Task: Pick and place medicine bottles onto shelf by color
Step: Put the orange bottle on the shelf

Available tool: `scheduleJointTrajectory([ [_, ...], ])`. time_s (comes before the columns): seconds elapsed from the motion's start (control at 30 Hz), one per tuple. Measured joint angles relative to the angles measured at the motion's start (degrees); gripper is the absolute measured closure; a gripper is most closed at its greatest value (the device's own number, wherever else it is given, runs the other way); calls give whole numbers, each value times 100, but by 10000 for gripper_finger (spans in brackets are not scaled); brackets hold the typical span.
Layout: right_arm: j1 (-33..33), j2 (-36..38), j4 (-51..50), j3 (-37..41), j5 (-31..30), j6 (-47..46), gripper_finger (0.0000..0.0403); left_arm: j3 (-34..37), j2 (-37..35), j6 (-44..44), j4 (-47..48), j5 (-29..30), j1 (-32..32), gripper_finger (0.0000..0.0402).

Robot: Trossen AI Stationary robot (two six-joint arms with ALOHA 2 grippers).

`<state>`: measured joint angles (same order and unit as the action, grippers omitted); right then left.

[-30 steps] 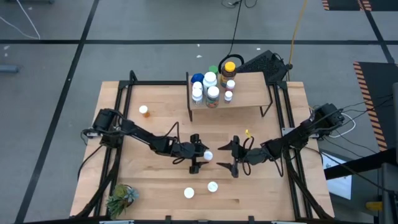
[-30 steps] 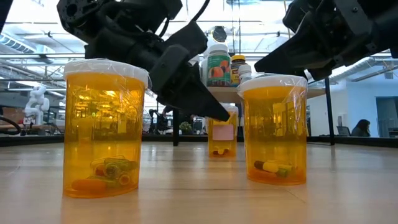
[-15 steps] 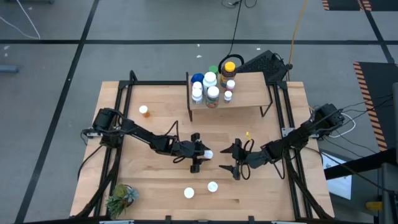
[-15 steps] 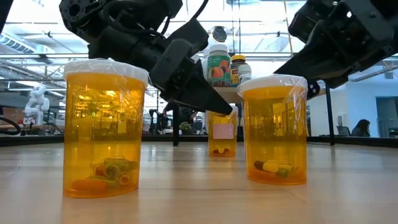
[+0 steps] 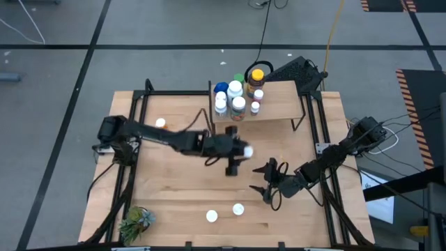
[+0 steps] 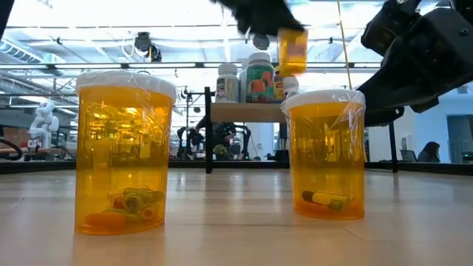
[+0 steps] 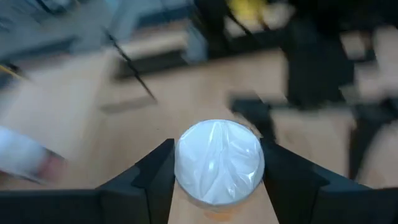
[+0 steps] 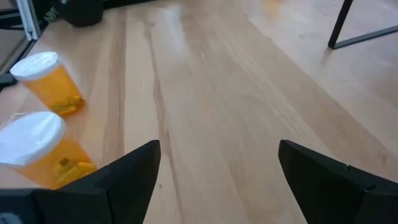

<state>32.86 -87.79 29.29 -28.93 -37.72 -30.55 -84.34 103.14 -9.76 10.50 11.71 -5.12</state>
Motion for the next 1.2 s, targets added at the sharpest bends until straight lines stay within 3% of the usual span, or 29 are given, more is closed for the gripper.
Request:
scheduleJointTrajectory([
  [0.17, 24, 0, -93, 0, 7, -64, 83, -1169, 39, -502, 156, -37, 565, 191],
  [0.5, 67, 0, -265, 0, -17, -177, 83, -2805, 269, -935, 684, -893, 1544, 192],
  [0.87, 22, 0, -274, 0, -17, -179, 83, -4967, 2183, -964, 793, -1347, 1955, 190],
  [1.07, 20, 0, -302, 4, -112, -161, 83, -4942, 2518, -990, 18, -1359, 2102, 197],
  [1.2, 15, 2, -296, 111, -309, -177, 83, -4937, 2689, -848, -9, -1279, 2180, 190],
])
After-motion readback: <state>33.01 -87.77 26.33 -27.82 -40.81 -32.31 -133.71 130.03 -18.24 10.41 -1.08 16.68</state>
